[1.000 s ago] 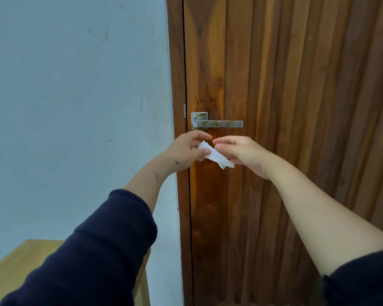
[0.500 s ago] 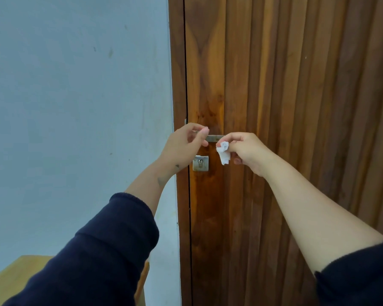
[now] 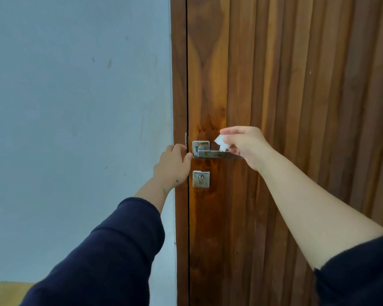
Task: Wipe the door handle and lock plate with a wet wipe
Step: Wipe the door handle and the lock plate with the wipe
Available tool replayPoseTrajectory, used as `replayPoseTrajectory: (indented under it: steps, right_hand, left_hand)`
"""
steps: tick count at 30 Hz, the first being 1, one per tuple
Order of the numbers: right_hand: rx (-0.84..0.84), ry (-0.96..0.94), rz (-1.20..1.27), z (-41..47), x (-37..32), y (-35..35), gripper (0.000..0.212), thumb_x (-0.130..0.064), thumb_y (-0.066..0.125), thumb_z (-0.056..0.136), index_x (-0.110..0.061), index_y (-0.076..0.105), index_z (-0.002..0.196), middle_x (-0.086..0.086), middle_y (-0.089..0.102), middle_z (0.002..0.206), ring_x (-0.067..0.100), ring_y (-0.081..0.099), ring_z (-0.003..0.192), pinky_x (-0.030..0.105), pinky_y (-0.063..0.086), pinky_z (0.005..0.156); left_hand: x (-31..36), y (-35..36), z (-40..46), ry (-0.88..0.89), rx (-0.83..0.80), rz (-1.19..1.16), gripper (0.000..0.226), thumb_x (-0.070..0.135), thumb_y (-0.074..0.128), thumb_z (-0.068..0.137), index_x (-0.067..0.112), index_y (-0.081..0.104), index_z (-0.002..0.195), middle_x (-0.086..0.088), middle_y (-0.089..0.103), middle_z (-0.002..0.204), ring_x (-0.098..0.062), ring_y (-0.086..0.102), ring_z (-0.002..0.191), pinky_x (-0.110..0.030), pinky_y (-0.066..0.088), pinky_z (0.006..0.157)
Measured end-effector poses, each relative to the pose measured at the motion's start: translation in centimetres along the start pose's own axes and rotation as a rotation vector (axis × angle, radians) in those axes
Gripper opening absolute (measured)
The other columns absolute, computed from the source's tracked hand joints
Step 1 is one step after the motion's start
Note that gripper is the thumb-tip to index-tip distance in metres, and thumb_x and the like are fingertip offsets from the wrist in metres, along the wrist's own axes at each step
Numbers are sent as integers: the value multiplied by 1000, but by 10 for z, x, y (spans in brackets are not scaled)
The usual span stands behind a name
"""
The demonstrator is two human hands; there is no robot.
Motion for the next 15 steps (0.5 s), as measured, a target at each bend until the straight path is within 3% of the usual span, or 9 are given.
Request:
replayPoseTrajectory:
  steps: [4, 7, 10, 15]
  right_hand:
    - [101, -234, -141, 16, -24, -3, 36, -2, 69, 83, -23, 61, 111, -2, 61, 106, 11, 57, 93, 13, 46, 60]
    - [204, -398, -235, 24, -40, 1, 20, -10, 69, 84, -20, 66, 102, -4, 65, 99, 8, 60, 86, 9, 44, 60]
    - [241, -502, -321, 26, -46, 10, 10, -17, 64, 89, -23, 71, 94, -8, 64, 96, 7, 59, 90, 11, 43, 67]
    - [181, -551, -556, 48, -48, 40, 23, -15, 55, 95, -24, 70, 110, -3, 62, 122, 15, 56, 113, 17, 39, 84]
  left_hand:
    - [-1, 6, 16, 28, 25, 132, 46, 28, 45, 99, 19, 32, 143, -2, 28, 152, -23, 36, 134, -46, 40, 104]
    - [-7, 18, 28, 22, 8, 202, 60, 25, 49, 97, 21, 20, 149, 1, 7, 160, -24, 15, 146, -54, 22, 115]
    - [-9, 34, 32, 35, -21, 311, 76, 27, 51, 96, 21, 0, 153, 1, -16, 160, -23, -11, 148, -56, 4, 116]
    - [-18, 51, 48, 77, -25, 492, 102, 38, 57, 92, 15, -26, 148, -4, -36, 153, -27, -34, 140, -63, -9, 110]
Point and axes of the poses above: each hand's wrist, its own z-axis towards the middle knuckle, its own y-axis out of the palm, x = y × z, the point moved 9 cm from there along z, towards the middle knuckle
